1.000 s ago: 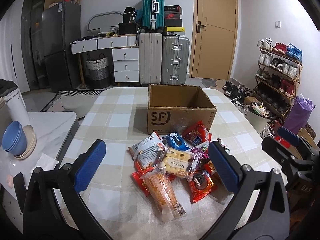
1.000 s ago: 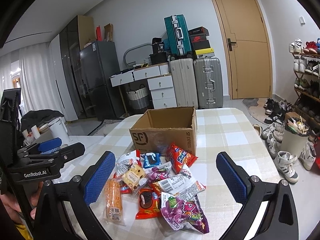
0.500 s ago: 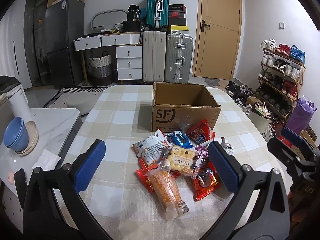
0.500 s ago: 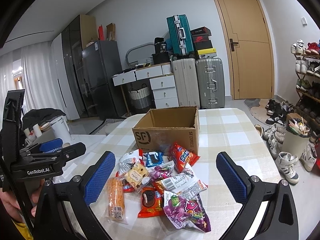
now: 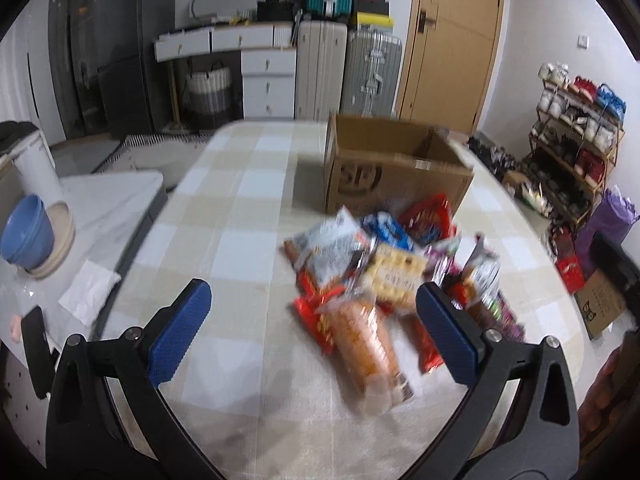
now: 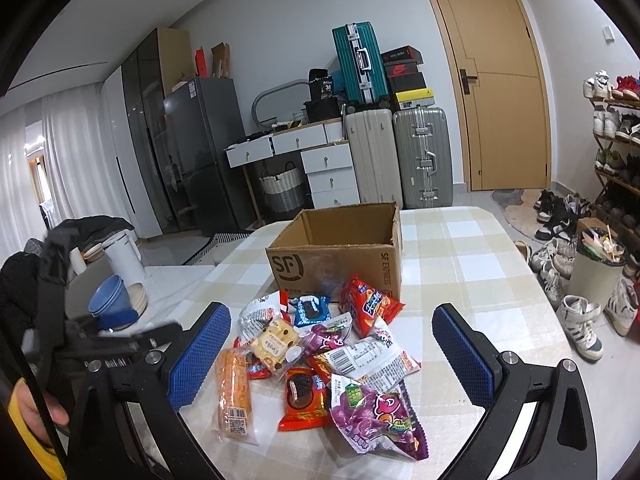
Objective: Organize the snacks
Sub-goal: 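Grasp the orange bread bag with left tool while right tool grasps purple grape candy bag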
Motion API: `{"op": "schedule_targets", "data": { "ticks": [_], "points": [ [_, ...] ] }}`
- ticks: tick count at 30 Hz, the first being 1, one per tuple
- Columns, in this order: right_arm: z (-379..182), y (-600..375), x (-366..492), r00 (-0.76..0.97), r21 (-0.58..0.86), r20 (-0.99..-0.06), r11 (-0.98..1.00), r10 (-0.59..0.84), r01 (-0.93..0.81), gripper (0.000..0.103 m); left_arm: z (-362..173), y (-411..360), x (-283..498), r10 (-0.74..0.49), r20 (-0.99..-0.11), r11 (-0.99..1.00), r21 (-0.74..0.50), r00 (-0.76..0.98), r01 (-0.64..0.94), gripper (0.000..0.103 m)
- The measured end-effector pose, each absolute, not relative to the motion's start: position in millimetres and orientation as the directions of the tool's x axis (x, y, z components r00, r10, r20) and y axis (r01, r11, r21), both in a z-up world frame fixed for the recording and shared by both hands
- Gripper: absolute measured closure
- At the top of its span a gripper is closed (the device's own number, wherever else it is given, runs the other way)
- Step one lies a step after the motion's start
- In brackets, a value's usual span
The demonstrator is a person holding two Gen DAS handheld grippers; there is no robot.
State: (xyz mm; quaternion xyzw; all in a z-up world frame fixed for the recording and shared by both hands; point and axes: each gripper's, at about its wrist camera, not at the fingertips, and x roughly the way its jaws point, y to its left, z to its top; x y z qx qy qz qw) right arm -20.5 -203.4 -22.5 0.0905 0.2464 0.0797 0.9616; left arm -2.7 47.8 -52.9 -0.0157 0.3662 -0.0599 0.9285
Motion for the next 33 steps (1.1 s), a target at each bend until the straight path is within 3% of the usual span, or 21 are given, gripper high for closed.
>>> {"op": "schedule_targets", "data": {
  "ticks": [5,10,12,14,15,17,21,33],
  "points": [
    [-34,-207,-14,0.849,0.235,-0.485,0.967,0.209,-0.103,0.0,-96,39,8,-0.163,-0.76,0.986,-0.112,0.63,0.12,0.001],
    [-42,-211,-10,0.839,0.246,-0.5,0.964,0.217,-0.103,0.0,-125,24,19,-0.198,-0.799,0.98,-0.149,0.567,0.132,0.009],
    [-46,-212,-8,0.833,0.253,-0.507,0.962,0.222,-0.103,0.0,-138,18,25,-0.202,-0.819,0.979,-0.155,0.537,0.132,0.017],
    [-50,-212,-6,0.825,0.257,-0.517,0.961,0.228,-0.105,0.0,-148,17,30,-0.216,-0.836,0.976,-0.177,0.504,0.124,0.034],
    [-52,-212,-5,0.819,0.259,-0.525,0.96,0.233,-0.107,0.0,-152,15,32,-0.244,-0.839,0.97,-0.203,0.486,0.137,0.038],
    [-58,-210,-2,0.802,0.266,-0.54,0.956,0.255,-0.125,0.0,-154,11,33,-0.255,-0.845,0.966,-0.204,0.471,0.157,0.058],
    [-67,-202,2,0.768,0.289,-0.56,0.942,0.311,-0.171,0.0,-153,4,30,-0.252,-0.842,0.963,-0.172,0.477,0.205,0.06],
    [-105,-226,7,0.696,0.344,-0.629,0.927,0.346,-0.15,0.0,-131,48,15,-0.295,-0.8,0.955,-0.233,0.523,0.183,0.062]
  ]
}}
